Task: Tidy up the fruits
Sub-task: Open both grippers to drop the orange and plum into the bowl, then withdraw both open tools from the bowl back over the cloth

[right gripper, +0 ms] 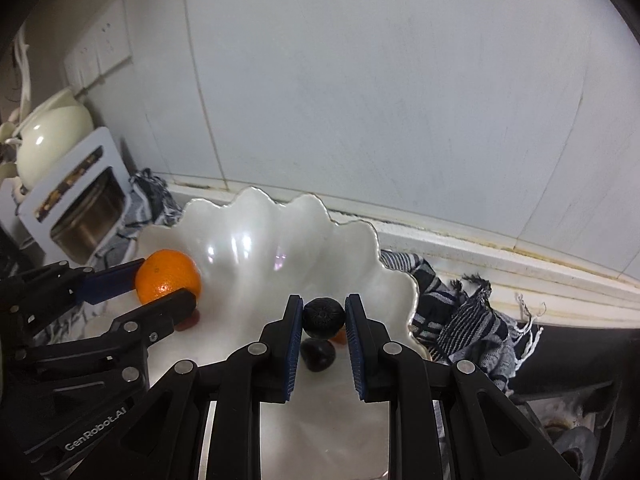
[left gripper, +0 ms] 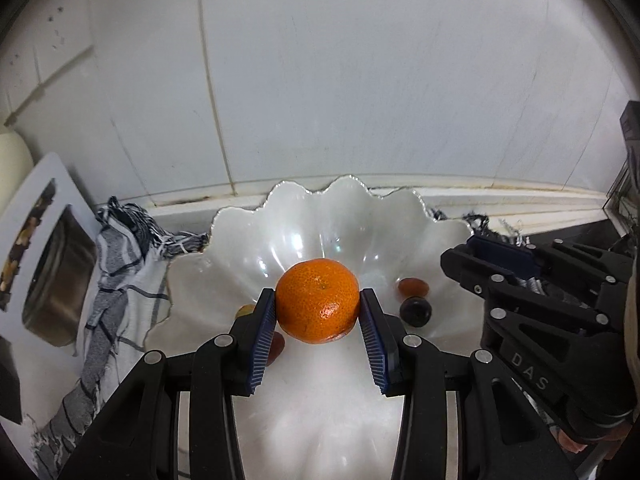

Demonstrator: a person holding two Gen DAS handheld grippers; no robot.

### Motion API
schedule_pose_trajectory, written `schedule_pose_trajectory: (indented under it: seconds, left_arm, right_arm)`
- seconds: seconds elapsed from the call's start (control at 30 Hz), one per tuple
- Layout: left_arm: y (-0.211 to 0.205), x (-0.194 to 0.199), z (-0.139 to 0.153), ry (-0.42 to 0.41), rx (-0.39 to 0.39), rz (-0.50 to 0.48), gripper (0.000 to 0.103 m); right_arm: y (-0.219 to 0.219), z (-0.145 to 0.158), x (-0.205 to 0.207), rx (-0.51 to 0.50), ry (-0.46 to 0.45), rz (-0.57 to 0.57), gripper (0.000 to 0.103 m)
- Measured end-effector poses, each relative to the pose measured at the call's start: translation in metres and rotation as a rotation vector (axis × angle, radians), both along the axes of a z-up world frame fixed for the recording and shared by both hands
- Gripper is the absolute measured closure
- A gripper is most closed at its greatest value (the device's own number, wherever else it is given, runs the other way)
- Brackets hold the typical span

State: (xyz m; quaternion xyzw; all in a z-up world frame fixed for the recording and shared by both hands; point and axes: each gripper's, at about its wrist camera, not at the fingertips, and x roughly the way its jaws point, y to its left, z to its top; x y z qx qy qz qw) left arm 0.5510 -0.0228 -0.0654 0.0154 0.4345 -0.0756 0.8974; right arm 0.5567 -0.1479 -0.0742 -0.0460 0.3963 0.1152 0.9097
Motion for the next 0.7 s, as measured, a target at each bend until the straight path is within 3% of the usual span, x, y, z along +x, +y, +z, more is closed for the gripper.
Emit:
schedule_pose_trajectory:
  seconds: [0.37, 0.4, 0.43, 0.5, 0.7]
  left_arm:
    - [-0.004, 0.020, -0.018, 0.063, 0.017, 0.009, 0.060]
    - [-0.003, 0.020, -0.019, 0.071, 0.017, 0.008, 0.060]
    - [-0.003, 0.021, -0.020, 0.076, 0.017, 0.008, 0.059]
    - [-0.003, 0.019, -0.020, 0.068, 0.034, 0.016, 0.051]
    - [0.001, 0.009, -0.007, 0.030, 0.068, 0.034, 0.047]
  right_arm:
    - [-0.005, -0.012, 0.015, 0.002, 0.058, -0.002, 0.079]
    - [-0.005, -0.013, 0.016, 0.003, 0.063, -0.003, 0.078]
    - [-0.006, -0.013, 0.017, 0.004, 0.066, -0.005, 0.068]
    - [-0.007, -0.013, 0.017, -0.007, 0.066, -0.009, 0.059]
    - [-0.012, -0.010, 0.009, -0.024, 0.051, -0.029, 0.059]
